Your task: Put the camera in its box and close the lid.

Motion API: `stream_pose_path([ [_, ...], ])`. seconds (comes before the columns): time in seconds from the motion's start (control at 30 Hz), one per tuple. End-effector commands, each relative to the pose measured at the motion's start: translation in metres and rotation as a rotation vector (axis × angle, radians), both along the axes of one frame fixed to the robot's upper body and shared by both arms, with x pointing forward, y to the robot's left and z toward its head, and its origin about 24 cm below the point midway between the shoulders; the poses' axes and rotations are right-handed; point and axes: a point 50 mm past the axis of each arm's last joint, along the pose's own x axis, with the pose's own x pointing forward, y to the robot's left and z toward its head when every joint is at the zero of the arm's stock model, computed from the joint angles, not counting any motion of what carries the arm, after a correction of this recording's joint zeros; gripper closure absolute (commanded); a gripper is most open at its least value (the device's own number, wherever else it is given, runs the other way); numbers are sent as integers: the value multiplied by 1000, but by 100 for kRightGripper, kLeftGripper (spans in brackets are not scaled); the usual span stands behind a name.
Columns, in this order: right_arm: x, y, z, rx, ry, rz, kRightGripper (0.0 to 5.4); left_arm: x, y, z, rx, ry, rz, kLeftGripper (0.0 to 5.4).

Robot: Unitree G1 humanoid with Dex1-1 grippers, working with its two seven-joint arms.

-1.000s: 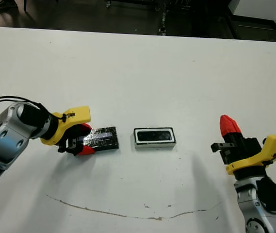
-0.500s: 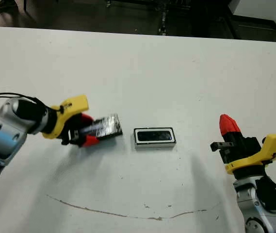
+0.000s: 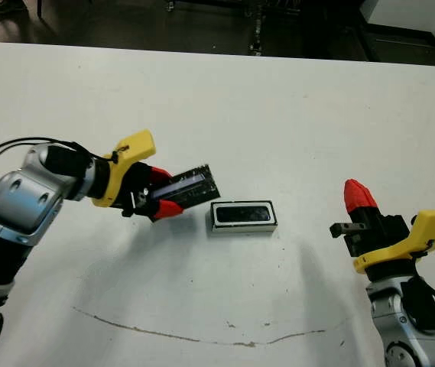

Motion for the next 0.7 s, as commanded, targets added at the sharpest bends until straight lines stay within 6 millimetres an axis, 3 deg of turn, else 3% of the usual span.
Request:
stream_pose_path([
  [0.03,-2,-3,-2,-5,25,-11,540,-1,-5,-3,11,8,5,223],
  [0.47,-2,-2,-3,3,27,-4,540,-6,-21,-38,-8,105,-2,223],
  [0.7,-3,-3,-2,-9,27,-6,540,-8,-29,-44,-28,133,-12,223],
])
